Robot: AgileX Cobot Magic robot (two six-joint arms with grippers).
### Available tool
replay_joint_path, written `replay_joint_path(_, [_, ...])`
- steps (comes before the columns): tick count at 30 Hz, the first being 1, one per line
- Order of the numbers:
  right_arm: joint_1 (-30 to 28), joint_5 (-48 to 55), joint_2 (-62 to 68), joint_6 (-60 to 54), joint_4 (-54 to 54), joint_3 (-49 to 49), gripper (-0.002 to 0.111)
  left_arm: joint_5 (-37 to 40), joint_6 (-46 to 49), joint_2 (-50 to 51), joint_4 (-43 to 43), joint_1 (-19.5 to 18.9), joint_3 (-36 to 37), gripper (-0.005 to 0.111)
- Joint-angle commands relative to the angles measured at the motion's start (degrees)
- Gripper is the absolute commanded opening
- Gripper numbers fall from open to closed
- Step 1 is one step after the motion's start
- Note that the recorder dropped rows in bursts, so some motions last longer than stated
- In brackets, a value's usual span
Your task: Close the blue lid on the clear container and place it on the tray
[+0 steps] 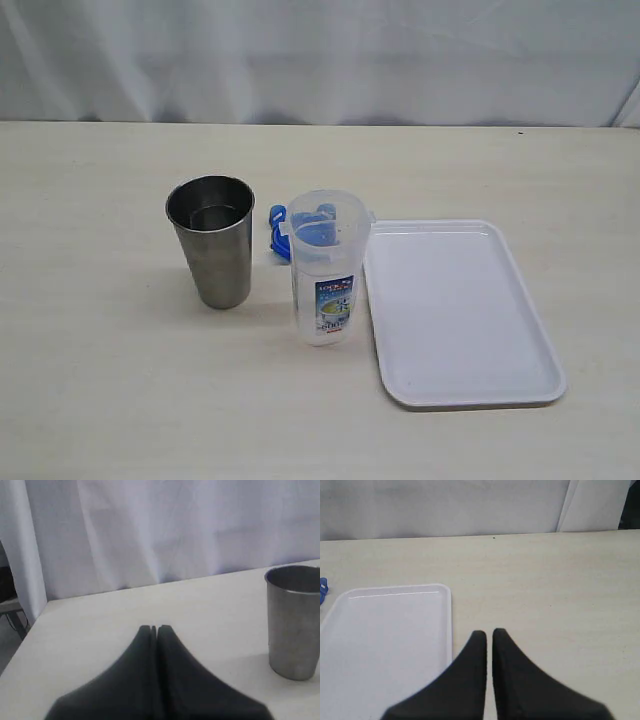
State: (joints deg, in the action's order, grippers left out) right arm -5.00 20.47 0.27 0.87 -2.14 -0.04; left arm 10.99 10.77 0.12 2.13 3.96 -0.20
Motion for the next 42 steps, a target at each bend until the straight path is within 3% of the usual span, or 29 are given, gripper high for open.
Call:
replay_joint_path(1, [-0.2,-0.7,-0.3,0.0,0.0,0.0,0.004,-7.1,-0.1,-0.1,0.5,-0.2,0.2,0.0])
replay_joint_path(6, [-0.2,-0.7,-0.3,0.0,0.0,0.0,0.004,-15.4,-5.6,-0.1,0.6,-0.2,0.2,0.0])
replay_joint_path(11, [-0.2,-0.7,-0.3,0.0,0.0,0.0,0.004,-24.6,-24.2,-0.1,0.5,-0.2,0.2,0.0])
replay_joint_path(15, [-0.2,-0.7,-0.3,0.0,0.0,0.0,0.004,-32.1,-29.1,-0.1,0.0,-0.2,0.2,0.002])
replay_joint_path(19, [-0.2,-0.7,-0.3,0.0,0.0,0.0,0.004,-35.9,-29.6,-0.1,-0.1,-0.2,0.2,0.027])
replay_joint_path(25, [-0.2,-0.7,-0.3,0.0,0.0,0.0,0.004,-38.9,-31.0,-0.1,-8.8,-0.2,-1.1,0.095])
replay_joint_path(29, [-0.2,-0.7,-0.3,0.0,0.0,0.0,0.004,-38.6,-31.9,0.0,-10.7,-0.2,-3.6,0.1])
replay_joint_path(33, [-0.2,-0.7,-0.3,0.0,0.0,0.0,0.004,-41.6,-36.6,11.3,-18.5,-0.2,-7.0,0.1])
replay_joint_path(39, [-0.2,-0.7,-0.3,0.0,0.0,0.0,0.004,-55.5,-40.5,37.9,-35.7,-0.2,-7.5,0.1])
replay_joint_path(42, [-0.2,-0.7,-0.3,0.0,0.0,0.0,0.004,-62.9,-40.6,51.4,-40.0,-0.2,-7.5,0.1])
